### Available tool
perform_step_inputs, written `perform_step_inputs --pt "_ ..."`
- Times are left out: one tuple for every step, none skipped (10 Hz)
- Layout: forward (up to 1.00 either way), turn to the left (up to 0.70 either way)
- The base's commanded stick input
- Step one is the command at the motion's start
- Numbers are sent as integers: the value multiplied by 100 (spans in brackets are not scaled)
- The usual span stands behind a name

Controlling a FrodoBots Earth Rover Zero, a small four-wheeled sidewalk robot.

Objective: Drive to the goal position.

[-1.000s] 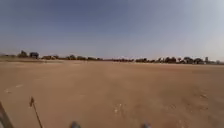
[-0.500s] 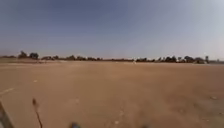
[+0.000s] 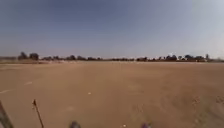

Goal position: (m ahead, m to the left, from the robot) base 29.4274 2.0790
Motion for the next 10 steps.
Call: perform_step_inputs --pt "50 0" --pt "50 0" --pt "50 0" --pt "50 0" --pt "50 0" --pt "50 0" --pt "50 0" --pt "50 0" --pt "50 0" --pt "50 0"
